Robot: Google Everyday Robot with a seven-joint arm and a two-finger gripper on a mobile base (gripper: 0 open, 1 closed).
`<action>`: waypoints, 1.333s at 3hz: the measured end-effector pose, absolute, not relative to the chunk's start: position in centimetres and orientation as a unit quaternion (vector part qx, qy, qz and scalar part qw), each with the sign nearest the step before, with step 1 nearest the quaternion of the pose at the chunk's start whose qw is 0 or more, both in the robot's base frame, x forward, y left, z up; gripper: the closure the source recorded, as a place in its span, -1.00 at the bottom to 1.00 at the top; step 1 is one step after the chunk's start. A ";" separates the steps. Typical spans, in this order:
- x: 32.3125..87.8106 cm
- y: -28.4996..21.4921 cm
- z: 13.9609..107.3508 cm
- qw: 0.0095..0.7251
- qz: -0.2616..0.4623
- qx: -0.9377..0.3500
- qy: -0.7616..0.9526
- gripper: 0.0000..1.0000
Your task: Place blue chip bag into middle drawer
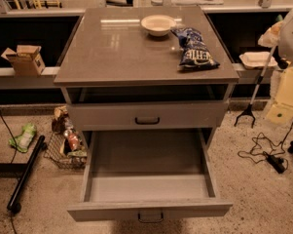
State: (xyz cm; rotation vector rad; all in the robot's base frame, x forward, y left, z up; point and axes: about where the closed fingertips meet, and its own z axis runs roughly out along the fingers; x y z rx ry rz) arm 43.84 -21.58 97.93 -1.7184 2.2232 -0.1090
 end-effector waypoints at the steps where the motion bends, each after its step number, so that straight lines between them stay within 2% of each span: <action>1: 43.8 -21.6 97.9 0.164 -0.038 -0.603 0.780 -1.00; 2: 47.4 -21.8 97.2 0.187 -0.035 -0.575 0.796 -1.00; 4: 59.3 -21.3 95.4 0.280 -0.013 -0.476 0.834 -1.00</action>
Offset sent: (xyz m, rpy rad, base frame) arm 0.1003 -0.0084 -0.0246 0.1196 -0.0677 -0.1703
